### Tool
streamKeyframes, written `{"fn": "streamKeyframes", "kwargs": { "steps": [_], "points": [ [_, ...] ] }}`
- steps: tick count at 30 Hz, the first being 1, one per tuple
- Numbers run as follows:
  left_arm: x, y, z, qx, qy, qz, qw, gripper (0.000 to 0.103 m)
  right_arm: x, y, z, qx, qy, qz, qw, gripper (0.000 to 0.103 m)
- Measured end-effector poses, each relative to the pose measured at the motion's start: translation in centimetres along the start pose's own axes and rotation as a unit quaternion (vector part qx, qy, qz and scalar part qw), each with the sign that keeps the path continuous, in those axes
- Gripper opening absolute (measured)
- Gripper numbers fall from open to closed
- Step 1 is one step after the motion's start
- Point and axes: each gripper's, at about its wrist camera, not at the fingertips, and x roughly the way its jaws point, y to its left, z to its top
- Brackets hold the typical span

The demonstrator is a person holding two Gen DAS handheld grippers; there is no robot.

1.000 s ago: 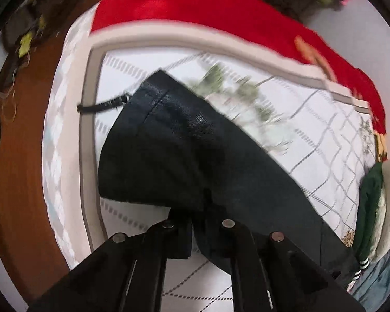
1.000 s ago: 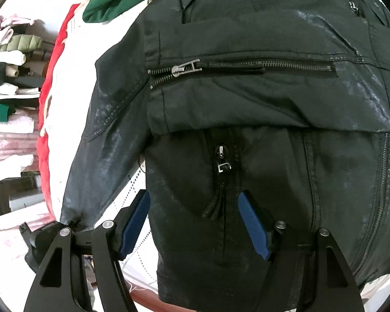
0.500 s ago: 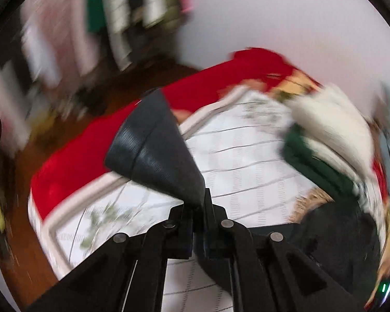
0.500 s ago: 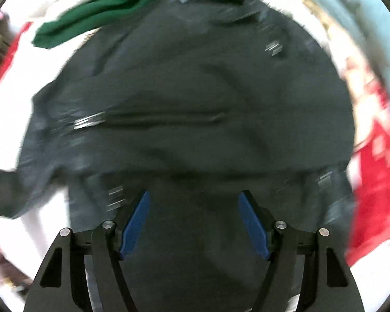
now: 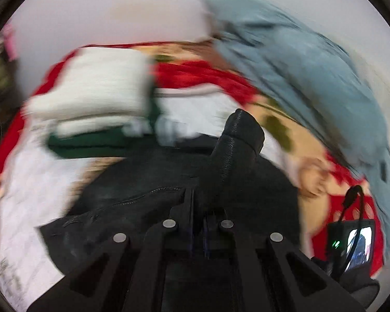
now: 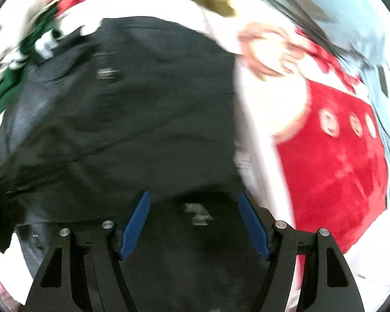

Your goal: Fold large clothes

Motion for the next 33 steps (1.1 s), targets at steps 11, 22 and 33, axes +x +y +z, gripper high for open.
{"fn": "streamKeyframes", "kwargs": {
  "steps": [11,22,33],
  "points": [
    [8.7,-8.8,-4.2,0.067,0.126,-0.006,0.9897,0.008,4.2,-11.3,-1.4,0.01,0.033,-0.046,0.998,0.077],
    [5.2,-3.6,-4.4,-0.036,0.11,-0.018,0.993,0.103,0.9,-13.6,1.4,0.059,0.008,0.073,0.996,0.077],
    [-0.6,11.9,-13.5,-0.12,0.157,0.21,0.9574,0.103,2.3,-12.5,2.5,0.063,0.059,0.186,0.979,0.077]
  ]
}}
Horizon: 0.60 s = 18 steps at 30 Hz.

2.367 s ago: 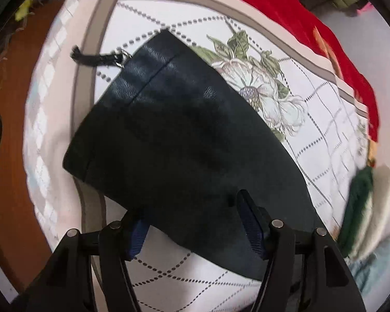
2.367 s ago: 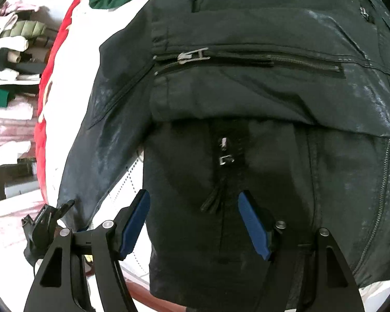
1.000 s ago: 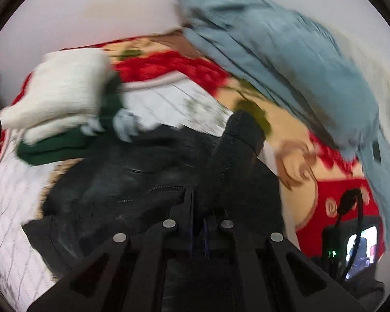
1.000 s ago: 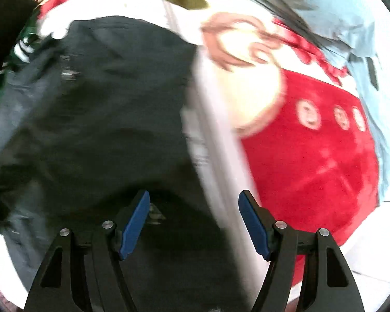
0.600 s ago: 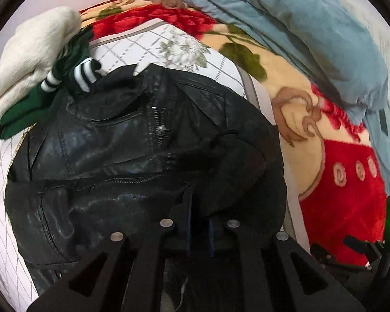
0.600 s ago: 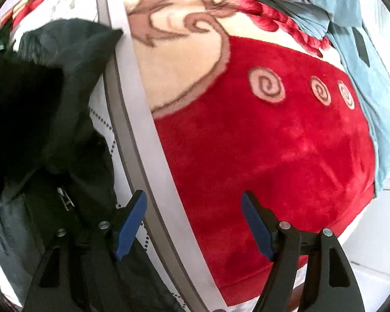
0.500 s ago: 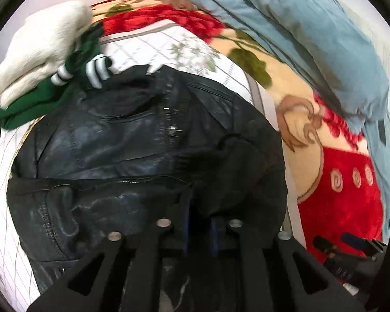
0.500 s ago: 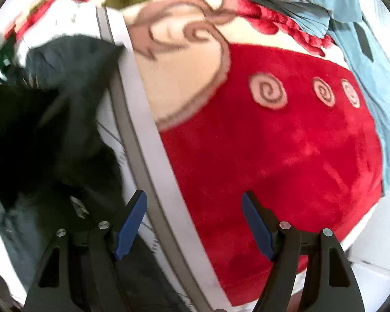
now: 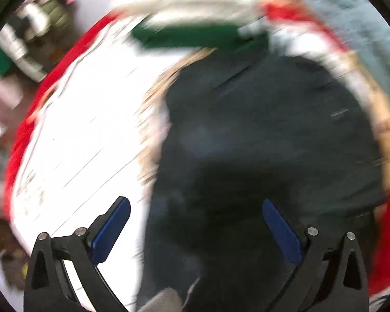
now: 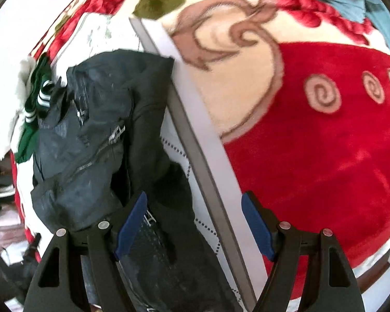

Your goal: Fold large clothes

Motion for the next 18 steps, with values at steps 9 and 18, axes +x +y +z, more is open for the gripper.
{"fn": "streamKeyframes", "kwargs": {
  "steps": [9,18],
  "points": [
    [8.0,3.4,1.8,0.006,0.025,0.037,0.999,0.103,7.3,2.4,-1.2,-0.106,0.044,0.05,0.992,0.076],
    [9.0,3.1,3.3,0.026,0.021,0.04,0.9986,0.103,8.5,8.3,-1.5,-0.157,0.055,0.05,0.985,0.015]
  ]
}}
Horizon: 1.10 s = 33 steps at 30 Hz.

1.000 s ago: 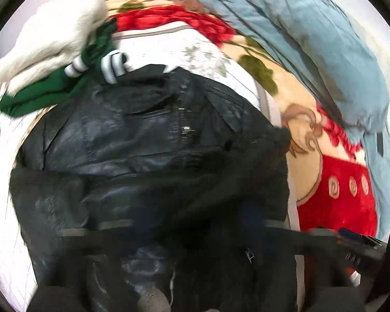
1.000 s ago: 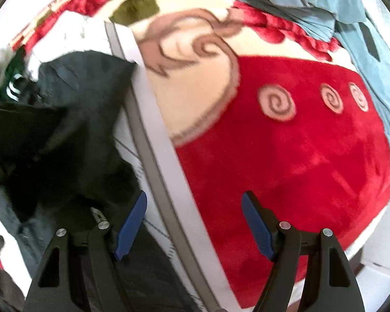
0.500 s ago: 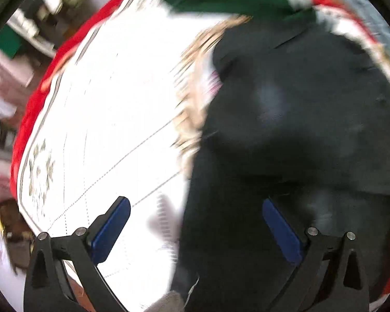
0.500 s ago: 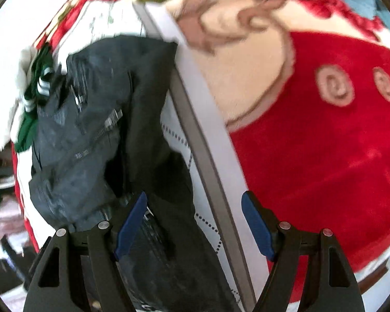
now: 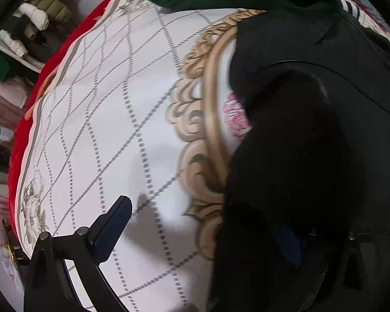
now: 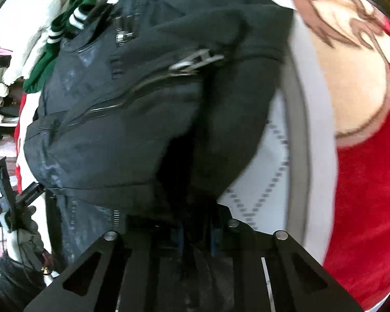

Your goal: Fold large clothes

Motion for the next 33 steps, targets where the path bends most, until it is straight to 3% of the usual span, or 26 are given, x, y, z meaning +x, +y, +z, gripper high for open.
{"fn": "streamKeyframes", "kwargs": {
  "steps": [3,4,6,7,8,10,11,13,14,15,18,19,22,27,30,33],
  "points": [
    [0.0,1.2,-0.1,-0.001,0.005,0.007,1.0,0.103,-0.8,1.9,-0.1,-0.003,0.008,0.038,0.999,0.015],
    [0.1,1.5,-0.1,0.002,0.007,0.005,1.0,0.103,-1.0,2.2,-0.4,-0.01,0.012,0.019,1.0,0.011],
    [-0.1,1.7,0.1,0.004,0.01,-0.002,0.9999,0.103,-0.9,0.1,-1.0,0.015,0.012,-0.065,0.998,0.011],
    [-0.3,1.4,0.0,0.011,0.008,-0.008,0.9999,0.103,-0.8,-1.4,-1.3,0.043,0.012,-0.065,0.997,0.012],
    [-0.4,1.1,0.0,0.019,0.006,-0.012,0.9997,0.102,-0.7,-3.2,-1.8,0.087,0.012,-0.038,0.995,0.012],
    [-0.6,0.6,0.1,0.031,-0.001,-0.017,0.9994,0.1,-0.8,-3.9,-2.2,0.106,0.01,-0.024,0.994,0.015],
    [-0.6,0.3,0.0,0.033,-0.002,-0.025,0.9992,0.095,-0.9,-3.6,-2.3,0.103,0.007,-0.023,0.994,0.022],
    [-0.8,-0.4,-0.2,0.028,-0.004,-0.069,0.9972,0.048,-0.6,-3.1,-2.3,0.099,0.008,-0.028,0.995,0.027],
    [-1.1,-1.0,-0.3,0.03,-0.007,-0.09,0.9955,0.037,-0.4,-2.9,-2.3,0.098,0.007,-0.03,0.995,0.027],
    [-1.5,-1.9,-0.5,0.041,-0.009,-0.095,0.9945,0.017,-0.2,-2.6,-2.2,0.098,0.006,-0.032,0.995,0.027],
    [-2.3,-3.1,-1.0,0.059,-0.02,-0.077,0.9951,0.009,0.5,-0.6,-1.7,0.092,0.004,-0.043,0.995,0.024],
    [-2.5,-2.9,-1.1,0.052,-0.021,-0.081,0.9951,0.004,0.6,0.2,-1.5,0.087,0.003,-0.041,0.995,0.016],
    [-2.7,-0.7,-1.6,0.033,-0.018,-0.081,0.996,0.003,0.4,2.2,-1.8,0.066,-0.001,-0.044,0.997,0.012],
    [-2.0,1.9,-4.0,0.016,0.02,-0.064,0.9976,0.0,0.0,4.2,-2.6,0.061,-0.004,-0.034,0.998,0.011],
    [-2.9,3.3,-4.5,-0.017,0.019,-0.083,0.9962,0.002,0.3,4.3,-3.2,0.064,0.0,-0.052,0.997,0.011],
    [-3.6,3.8,-3.5,-0.042,0.014,-0.13,0.9906,0.007,0.6,3.5,-3.1,0.083,0.01,-0.048,0.995,0.015]
  ]
}}
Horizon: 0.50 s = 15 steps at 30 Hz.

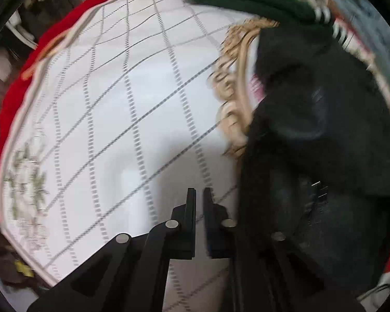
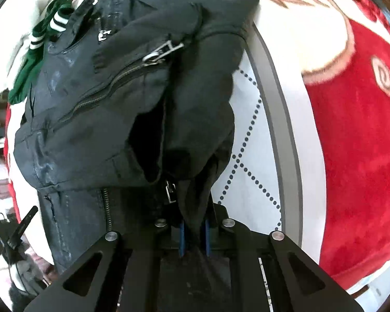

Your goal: Fold large clothes

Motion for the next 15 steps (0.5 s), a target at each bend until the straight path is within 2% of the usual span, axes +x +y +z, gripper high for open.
{"fn": "streamKeyframes", "kwargs": {
  "steps": [2,3,4,6,9,13,15],
  "points": [
    [0.5,-0.9,1.2,0.006,0.005,-0.019,0.9998,0.021,-0.3,-0.8,0.0,0.006,0.002,0.008,1.0,0.031],
    [0.9,-1.5,1.8,0.014,0.007,-0.026,0.9995,0.047,-0.5,-0.6,0.0,0.008,-0.002,0.014,1.0,0.036],
    [1.6,-2.4,2.5,0.026,0.007,-0.026,0.9993,0.069,-0.7,-0.8,-0.2,0.008,-0.004,0.015,1.0,0.043],
    [2.7,-4.1,3.4,0.046,0.001,-0.031,0.9985,0.069,-0.7,-0.6,0.1,0.006,-0.004,0.009,1.0,0.045],
    [5.3,-6.0,4.8,0.084,0.001,0.009,0.9965,0.073,0.5,-0.2,0.5,-0.006,-0.001,-0.005,1.0,0.045],
    [5.7,-6.8,5.4,0.102,-0.017,0.025,0.9943,0.074,1.4,0.5,1.3,-0.017,-0.003,0.001,1.0,0.044],
    [5.8,-6.6,5.6,0.1,-0.02,0.028,0.9944,0.076,1.3,1.6,1.5,-0.026,-0.003,0.036,0.999,0.037]
  ]
}}
